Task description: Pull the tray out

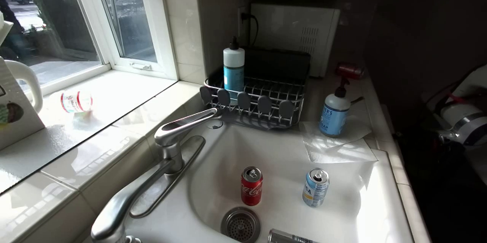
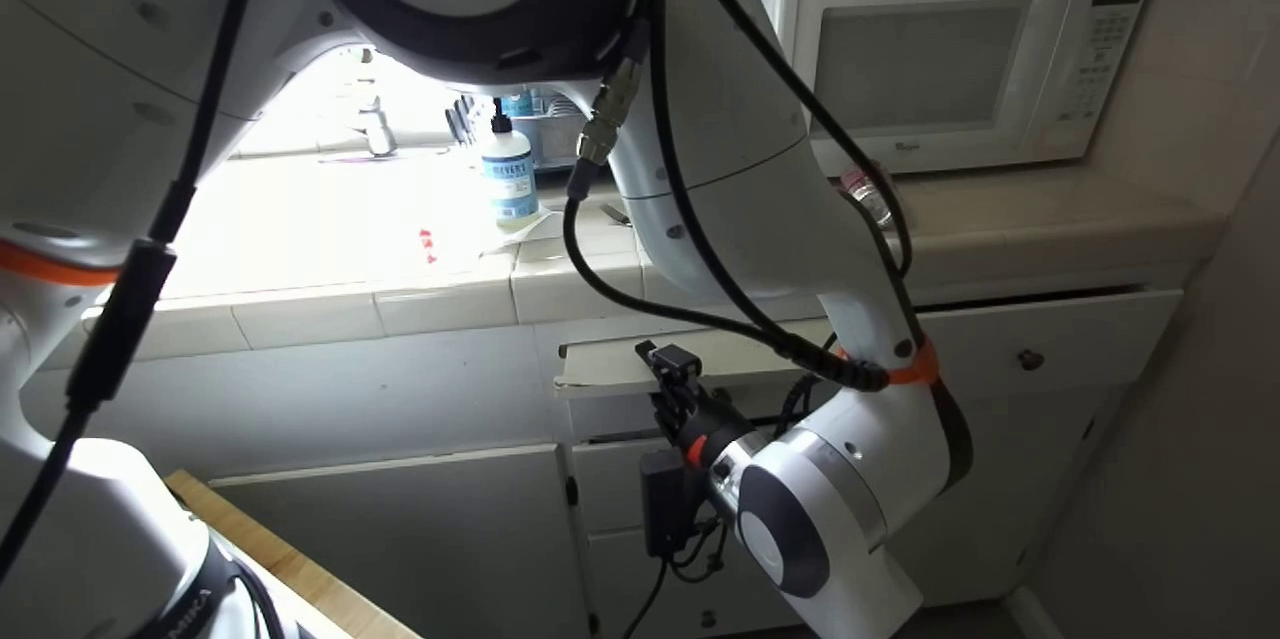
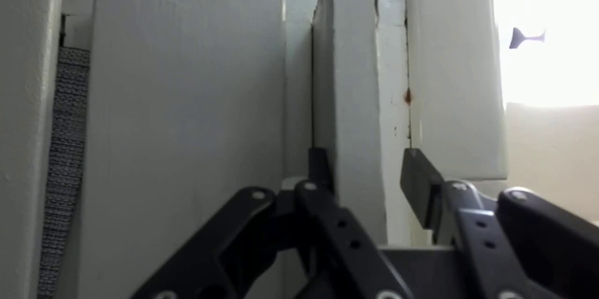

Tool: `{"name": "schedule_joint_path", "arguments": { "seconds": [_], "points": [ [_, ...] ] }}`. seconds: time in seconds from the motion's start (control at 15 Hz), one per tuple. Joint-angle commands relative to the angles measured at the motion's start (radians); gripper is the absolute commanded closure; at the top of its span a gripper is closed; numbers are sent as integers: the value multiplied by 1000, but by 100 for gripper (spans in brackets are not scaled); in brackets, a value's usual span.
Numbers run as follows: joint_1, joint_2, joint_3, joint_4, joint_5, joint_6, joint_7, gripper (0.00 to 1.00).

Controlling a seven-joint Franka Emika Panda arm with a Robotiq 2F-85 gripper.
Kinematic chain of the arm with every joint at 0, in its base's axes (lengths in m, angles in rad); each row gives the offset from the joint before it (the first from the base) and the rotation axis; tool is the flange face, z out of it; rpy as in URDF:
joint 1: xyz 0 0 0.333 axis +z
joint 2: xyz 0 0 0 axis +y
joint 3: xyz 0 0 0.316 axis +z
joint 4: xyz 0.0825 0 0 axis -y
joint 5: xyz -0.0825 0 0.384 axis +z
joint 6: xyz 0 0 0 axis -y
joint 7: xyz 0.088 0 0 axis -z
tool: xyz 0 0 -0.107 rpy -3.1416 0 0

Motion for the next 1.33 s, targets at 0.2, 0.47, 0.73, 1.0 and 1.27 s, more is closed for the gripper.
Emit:
{"name": "schedule_joint_path", "arguments": {
  "seconds": [0.2,0.47,0.73,1.0,1.27],
  "points": [
    [-1,-27,-40,-8,35,1,44,98],
    [-8,-42,-71,20,-5,-18,65,94],
    [-10,-27,-92,69,-65,-21,74,94],
    [-3,-1,-103,77,-126,-11,111,94],
    [-8,40,-118,85,-195,-23,107,94]
  ]
}}
